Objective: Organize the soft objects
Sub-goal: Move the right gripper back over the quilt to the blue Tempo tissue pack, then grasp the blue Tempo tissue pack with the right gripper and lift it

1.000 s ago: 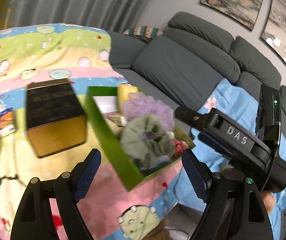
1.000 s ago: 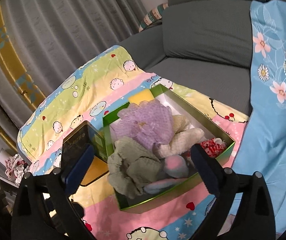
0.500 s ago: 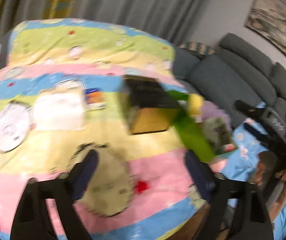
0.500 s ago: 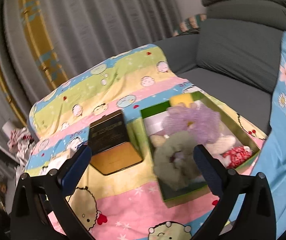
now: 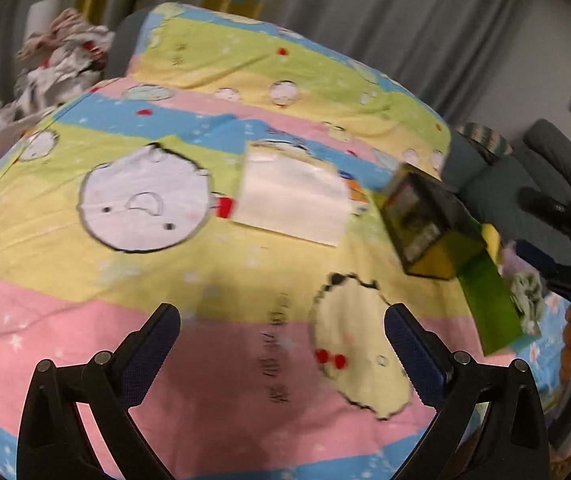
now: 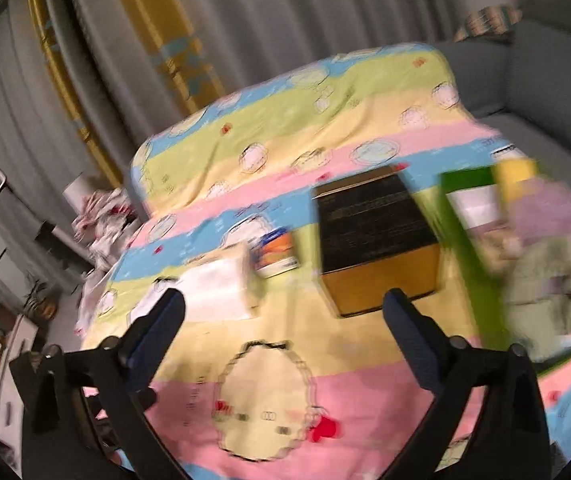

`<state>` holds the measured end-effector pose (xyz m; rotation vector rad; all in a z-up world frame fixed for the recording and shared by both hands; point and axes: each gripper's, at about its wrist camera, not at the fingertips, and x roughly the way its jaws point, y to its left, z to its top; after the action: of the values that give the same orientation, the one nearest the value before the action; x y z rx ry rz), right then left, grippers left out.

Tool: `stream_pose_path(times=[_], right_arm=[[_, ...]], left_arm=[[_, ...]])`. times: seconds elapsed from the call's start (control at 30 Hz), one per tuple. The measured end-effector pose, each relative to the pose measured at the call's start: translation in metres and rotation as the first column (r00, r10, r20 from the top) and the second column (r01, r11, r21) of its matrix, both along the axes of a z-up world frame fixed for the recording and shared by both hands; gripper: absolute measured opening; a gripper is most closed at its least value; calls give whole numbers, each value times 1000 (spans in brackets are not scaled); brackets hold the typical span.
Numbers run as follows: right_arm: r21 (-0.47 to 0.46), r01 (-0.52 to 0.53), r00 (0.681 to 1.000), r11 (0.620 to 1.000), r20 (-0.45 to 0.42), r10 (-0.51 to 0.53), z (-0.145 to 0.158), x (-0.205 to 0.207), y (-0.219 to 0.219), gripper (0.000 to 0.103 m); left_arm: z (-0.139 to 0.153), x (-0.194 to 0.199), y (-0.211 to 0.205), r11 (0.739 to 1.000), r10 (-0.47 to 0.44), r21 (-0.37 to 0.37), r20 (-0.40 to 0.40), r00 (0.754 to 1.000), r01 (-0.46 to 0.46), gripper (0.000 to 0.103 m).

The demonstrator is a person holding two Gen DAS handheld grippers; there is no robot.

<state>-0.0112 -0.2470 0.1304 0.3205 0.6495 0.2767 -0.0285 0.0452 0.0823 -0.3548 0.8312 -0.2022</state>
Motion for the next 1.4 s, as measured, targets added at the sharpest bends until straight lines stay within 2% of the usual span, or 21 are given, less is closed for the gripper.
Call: stream_pose_path(times=[0.07,0.13,0.2,0.3,0.37,0.5,0.6,0.7,0.93,1.0,1.07,1.23,1.27,1.33,1.37,1.4], right_arm=[[-49,-49,997,998,-68,46,0,32,30,72],[-89,-75,989,993,-131,63,1,63,53,70],[-166,-56,977,985,-211,20,1,101,75,65],[-299,-65,960,952,-280,-22,-4,150,106,59],[-362,-94,939,927,-343,-39,-12,176,119,50],[-448,-113,908,887,-408,-90,-30,213,122,50],[-491,-145,897,859,-431,-95,-39,224,123,51],[-534,-171,895,828,-436,-97,-48,228,128,52],[-522,-191,885,831,-458,-84,-60,242,134,54],[-521,-196,883,831,-462,-82,-63,245,134,59],[-536,-195,882,822,-462,-92,-66,249,133,70],[-523,-219,877,824,-475,-68,-70,255,134,70],[-503,-221,871,836,-487,-62,-72,257,133,69],[-418,-209,849,884,-526,-48,-80,264,124,67],[-361,-192,832,913,-553,-44,-86,269,117,63],[-348,-198,812,916,-582,-46,-93,272,115,53]], left_arm=[[-7,3,13,999,26,-32,-27,999,-27,102],[-13,8,21,997,42,-62,-66,997,-46,102],[-17,11,27,996,54,-70,-100,993,-62,102],[-14,10,32,995,68,-61,-94,993,-74,102],[-14,12,33,996,68,-44,-90,994,-73,102],[-18,17,41,995,77,-49,-110,991,-83,102],[-19,20,42,995,57,-72,-118,991,-66,102],[-20,21,39,997,51,-58,-127,991,-59,102],[-21,20,37,997,36,-62,-136,990,-45,102],[-21,20,37,997,36,-61,-138,990,-45,102],[-22,21,38,997,41,-60,-146,988,-51,102],[-22,20,37,996,39,-68,-150,988,-49,102],[-22,20,38,996,39,-70,-148,988,-50,102],[-22,20,38,996,37,-70,-150,988,-48,102],[-22,20,38,996,37,-70,-151,988,-48,102],[-22,20,38,996,39,-70,-152,988,-50,102]])
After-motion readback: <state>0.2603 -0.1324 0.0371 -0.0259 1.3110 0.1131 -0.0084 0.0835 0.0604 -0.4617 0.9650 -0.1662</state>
